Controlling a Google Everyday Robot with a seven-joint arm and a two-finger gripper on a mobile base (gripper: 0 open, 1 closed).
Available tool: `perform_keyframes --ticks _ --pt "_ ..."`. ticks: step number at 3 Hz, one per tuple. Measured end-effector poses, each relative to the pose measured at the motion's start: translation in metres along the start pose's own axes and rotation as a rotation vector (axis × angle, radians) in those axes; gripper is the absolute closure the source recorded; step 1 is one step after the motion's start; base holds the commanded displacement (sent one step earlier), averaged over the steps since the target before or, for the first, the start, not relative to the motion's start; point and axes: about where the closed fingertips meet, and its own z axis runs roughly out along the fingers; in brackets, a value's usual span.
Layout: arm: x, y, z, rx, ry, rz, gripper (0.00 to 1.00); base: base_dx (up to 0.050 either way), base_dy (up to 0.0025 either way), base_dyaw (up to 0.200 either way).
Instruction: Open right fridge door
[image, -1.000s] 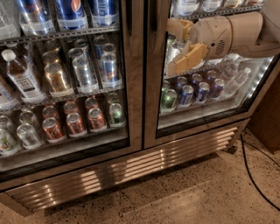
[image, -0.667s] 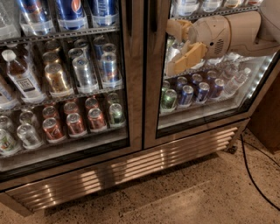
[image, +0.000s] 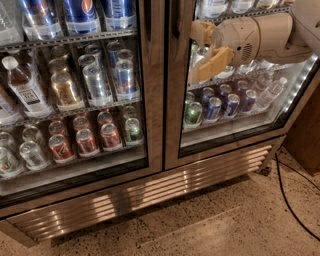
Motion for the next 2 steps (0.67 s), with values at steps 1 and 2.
perform_keyframes --ticks 1,2 --pt "0.0003 -0.0016 -0.0014 0.0 0.0 0.0 0.0 0.0 0.0 0.0" --pt "0.0008 0.0005 -0.0007 -0.025 -0.008 0.001 0.0 0.0 0.0 0.0"
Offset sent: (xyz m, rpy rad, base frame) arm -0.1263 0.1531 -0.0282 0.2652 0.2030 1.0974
